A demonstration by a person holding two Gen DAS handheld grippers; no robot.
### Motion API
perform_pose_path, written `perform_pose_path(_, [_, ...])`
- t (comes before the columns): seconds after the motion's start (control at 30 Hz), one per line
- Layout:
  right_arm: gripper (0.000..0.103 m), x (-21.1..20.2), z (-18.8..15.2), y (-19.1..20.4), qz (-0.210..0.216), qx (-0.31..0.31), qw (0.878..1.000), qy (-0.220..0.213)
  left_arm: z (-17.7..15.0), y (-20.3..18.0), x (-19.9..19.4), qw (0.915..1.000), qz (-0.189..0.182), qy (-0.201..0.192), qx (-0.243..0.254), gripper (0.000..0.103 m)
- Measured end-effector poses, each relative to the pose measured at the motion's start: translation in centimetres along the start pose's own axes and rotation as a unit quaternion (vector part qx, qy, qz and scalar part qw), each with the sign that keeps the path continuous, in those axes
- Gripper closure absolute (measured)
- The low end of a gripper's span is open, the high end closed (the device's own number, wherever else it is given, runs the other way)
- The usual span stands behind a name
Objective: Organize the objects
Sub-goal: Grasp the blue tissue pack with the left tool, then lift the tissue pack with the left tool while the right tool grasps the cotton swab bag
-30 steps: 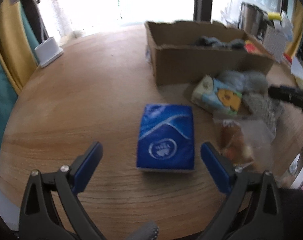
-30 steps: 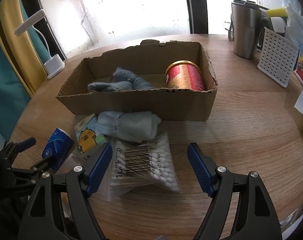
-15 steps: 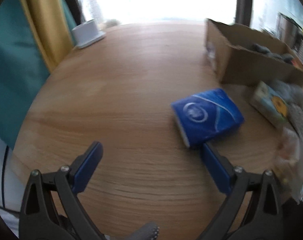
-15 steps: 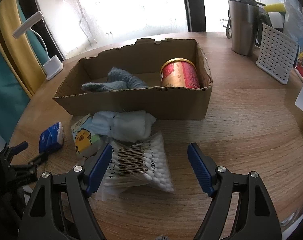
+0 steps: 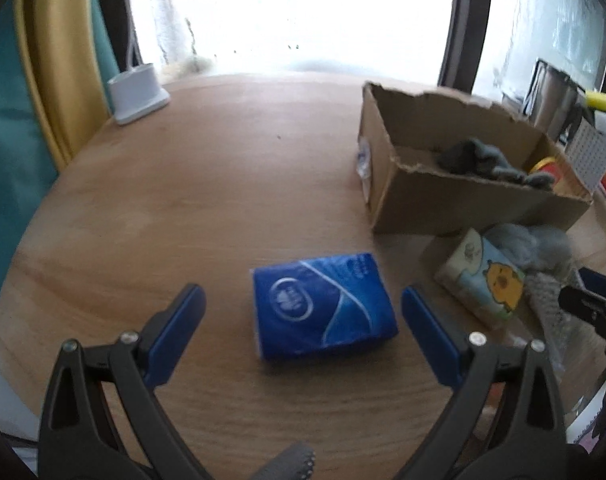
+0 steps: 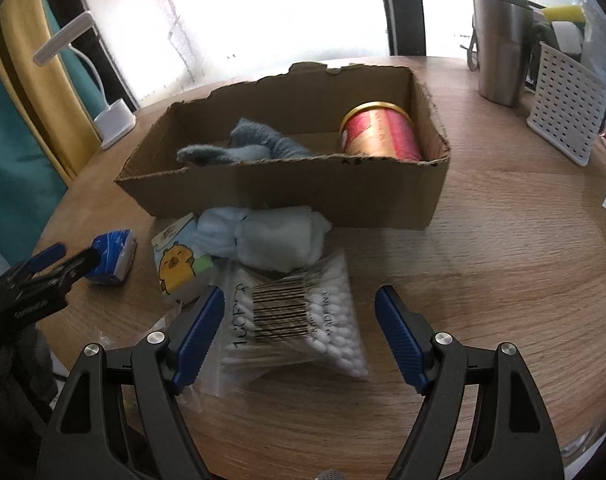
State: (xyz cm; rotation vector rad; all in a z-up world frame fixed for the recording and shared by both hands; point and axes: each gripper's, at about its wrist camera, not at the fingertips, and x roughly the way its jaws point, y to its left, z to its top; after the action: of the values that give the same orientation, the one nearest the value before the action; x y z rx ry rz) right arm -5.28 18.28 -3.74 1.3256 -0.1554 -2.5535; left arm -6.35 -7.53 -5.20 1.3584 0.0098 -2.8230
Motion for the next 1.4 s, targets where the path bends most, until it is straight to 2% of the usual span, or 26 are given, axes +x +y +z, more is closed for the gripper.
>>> perform_pose_path(0.1, [0.016,0.4,-0.2,0.5,0.001,-0.01,1.0,0.006,0.3,-0.5,0.7,0.9999,0.0,0.011,0.004,0.004])
perform_pose_path(0.3, [0.016,1.3,-0.2,0.9,0.0,-0.021,0.999,0.026,0.5,0.1,2.8,0.9989,0.0,0.047,-0.004,0.004])
perform_pose_path(0.37, [0.016,1.6,-0.3,0.8,-0.003,-0.025,0.999,0.033,0.4,0.1,2.9,0.999,0.006,0.045,-0.001,0.004])
perform_pose_path(0.5, [0.016,1.8,-0.4,0.9,-0.009,-0.037,0.999,0.036,0.2,0.4,2.6,0.9993,-0.006,0.036,-0.002,0.005])
perform_pose_path(0.53, [0.02,1.8,-0.4,1.0,-0.008,-0.043,0.998,0.035,0.1,0.3,2.6,0.9994,-0.004,0.034,0.003,0.006])
perform_pose_path(0.6, [0.027,1.7,-0.5,1.3,-0.013,-0.052,0.998,0.035,0.1,0.2,2.5,0.9995,-0.002,0.03,0.009,0.018])
perform_pose_path(0.67, [0.028,1.6,-0.6,1.3,-0.012,-0.055,0.998,0.034,0.0,0.0,2.2,0.9996,-0.008,0.025,0.008,0.024])
perform_pose_path(0.8, [0.029,1.2,-0.6,0.9,0.003,-0.047,0.999,0.027,0.1,-0.6,1.7,0.9995,-0.02,0.019,0.011,0.029])
perform_pose_path(1.03, [0.029,-0.6,-0.4,0.3,0.026,-0.039,0.999,0.004,0.3,-1.6,0.1,0.9993,-0.034,0.005,0.011,0.03])
perform_pose_path(1.4, [0.029,-3.1,0.7,-0.2,0.032,-0.04,0.998,-0.028,1.4,-2.7,-3.0,0.9982,-0.054,-0.025,0.008,0.03])
